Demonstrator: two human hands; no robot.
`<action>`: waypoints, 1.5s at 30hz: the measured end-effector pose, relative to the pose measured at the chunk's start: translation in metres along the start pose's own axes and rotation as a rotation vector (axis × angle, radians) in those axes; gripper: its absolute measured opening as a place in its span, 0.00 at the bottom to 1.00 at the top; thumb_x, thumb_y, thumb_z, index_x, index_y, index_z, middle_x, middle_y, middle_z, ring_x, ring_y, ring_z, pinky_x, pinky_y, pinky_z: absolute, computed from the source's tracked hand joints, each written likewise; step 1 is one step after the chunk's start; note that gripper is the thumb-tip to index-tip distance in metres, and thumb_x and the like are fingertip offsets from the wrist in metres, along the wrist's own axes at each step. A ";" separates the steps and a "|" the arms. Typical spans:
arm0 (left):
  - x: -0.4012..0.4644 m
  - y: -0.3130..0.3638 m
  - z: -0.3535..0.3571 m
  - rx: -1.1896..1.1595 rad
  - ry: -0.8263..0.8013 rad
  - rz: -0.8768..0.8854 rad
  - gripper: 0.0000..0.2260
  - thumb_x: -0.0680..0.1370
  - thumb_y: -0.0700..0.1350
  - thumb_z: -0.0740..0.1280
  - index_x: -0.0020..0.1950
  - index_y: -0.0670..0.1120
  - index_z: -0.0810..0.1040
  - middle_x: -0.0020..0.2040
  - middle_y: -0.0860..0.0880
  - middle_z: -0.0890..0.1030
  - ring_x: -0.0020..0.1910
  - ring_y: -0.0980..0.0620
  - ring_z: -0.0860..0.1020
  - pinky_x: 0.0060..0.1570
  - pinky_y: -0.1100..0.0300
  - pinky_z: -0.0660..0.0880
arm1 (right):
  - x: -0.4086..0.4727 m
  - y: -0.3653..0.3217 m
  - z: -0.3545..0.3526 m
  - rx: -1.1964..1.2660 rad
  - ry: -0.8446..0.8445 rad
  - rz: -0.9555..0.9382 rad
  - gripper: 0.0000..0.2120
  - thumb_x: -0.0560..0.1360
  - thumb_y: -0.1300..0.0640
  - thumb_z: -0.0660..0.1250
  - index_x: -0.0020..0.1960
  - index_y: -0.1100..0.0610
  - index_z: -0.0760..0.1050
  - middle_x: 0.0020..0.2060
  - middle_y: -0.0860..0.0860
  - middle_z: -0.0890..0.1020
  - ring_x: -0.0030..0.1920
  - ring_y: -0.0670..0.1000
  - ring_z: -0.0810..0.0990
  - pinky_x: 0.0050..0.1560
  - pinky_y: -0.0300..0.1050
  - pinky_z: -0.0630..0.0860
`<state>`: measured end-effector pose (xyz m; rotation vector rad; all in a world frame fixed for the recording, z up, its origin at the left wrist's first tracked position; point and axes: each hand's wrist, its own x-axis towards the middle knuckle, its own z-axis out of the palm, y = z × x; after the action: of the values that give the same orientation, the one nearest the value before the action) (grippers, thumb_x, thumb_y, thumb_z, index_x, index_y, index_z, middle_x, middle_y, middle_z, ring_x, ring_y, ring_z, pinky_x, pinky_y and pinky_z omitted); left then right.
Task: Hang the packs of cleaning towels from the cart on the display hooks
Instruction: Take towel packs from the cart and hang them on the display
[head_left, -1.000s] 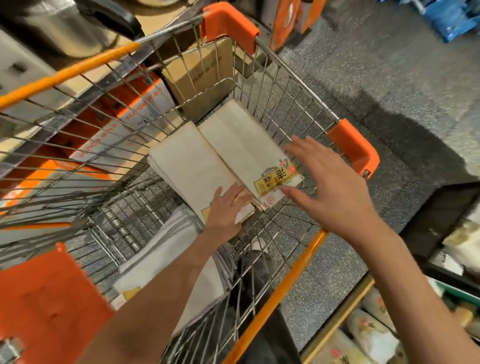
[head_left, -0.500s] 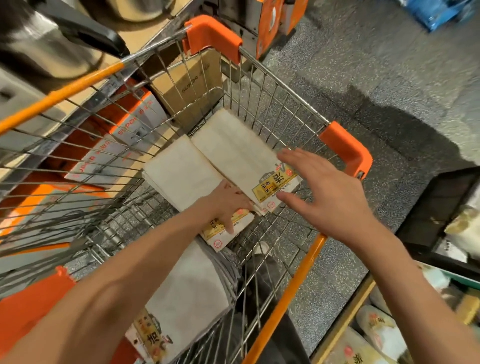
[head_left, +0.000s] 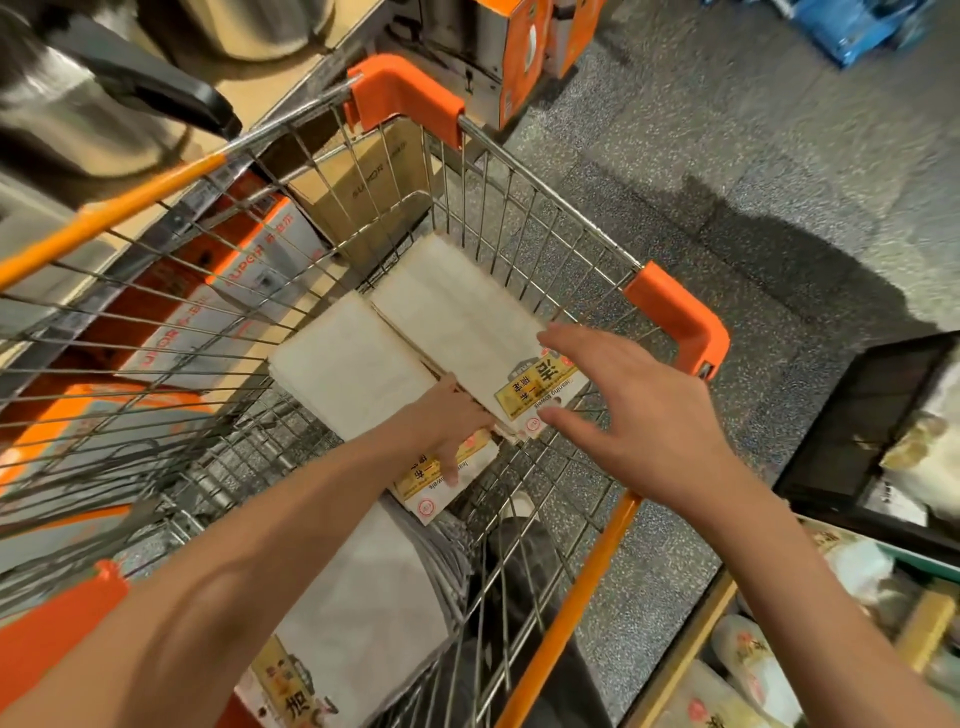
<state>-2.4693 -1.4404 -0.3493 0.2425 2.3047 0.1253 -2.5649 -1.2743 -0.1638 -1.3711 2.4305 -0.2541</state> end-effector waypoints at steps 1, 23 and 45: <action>-0.001 -0.001 0.000 -0.021 -0.007 -0.003 0.47 0.61 0.66 0.75 0.75 0.54 0.61 0.75 0.53 0.65 0.73 0.50 0.63 0.67 0.46 0.51 | 0.001 0.000 0.000 -0.004 -0.006 0.000 0.27 0.74 0.40 0.63 0.71 0.41 0.63 0.69 0.37 0.68 0.68 0.40 0.66 0.45 0.35 0.61; -0.023 -0.010 -0.032 -0.088 -0.229 0.049 0.42 0.66 0.56 0.77 0.75 0.48 0.63 0.70 0.46 0.69 0.69 0.45 0.66 0.65 0.53 0.65 | 0.001 0.005 0.001 -0.056 -0.060 0.010 0.24 0.75 0.38 0.58 0.70 0.40 0.65 0.64 0.39 0.75 0.65 0.42 0.70 0.42 0.38 0.62; -0.140 -0.053 -0.091 -1.271 0.644 -0.252 0.23 0.62 0.46 0.81 0.55 0.56 0.80 0.43 0.56 0.85 0.37 0.55 0.83 0.32 0.63 0.79 | 0.003 0.002 0.005 0.000 -0.035 0.038 0.32 0.71 0.34 0.61 0.72 0.41 0.59 0.65 0.42 0.74 0.66 0.45 0.71 0.45 0.40 0.67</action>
<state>-2.4503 -1.5238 -0.1963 -0.8303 2.3225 1.6303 -2.5662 -1.2756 -0.1703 -1.3170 2.4250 -0.2187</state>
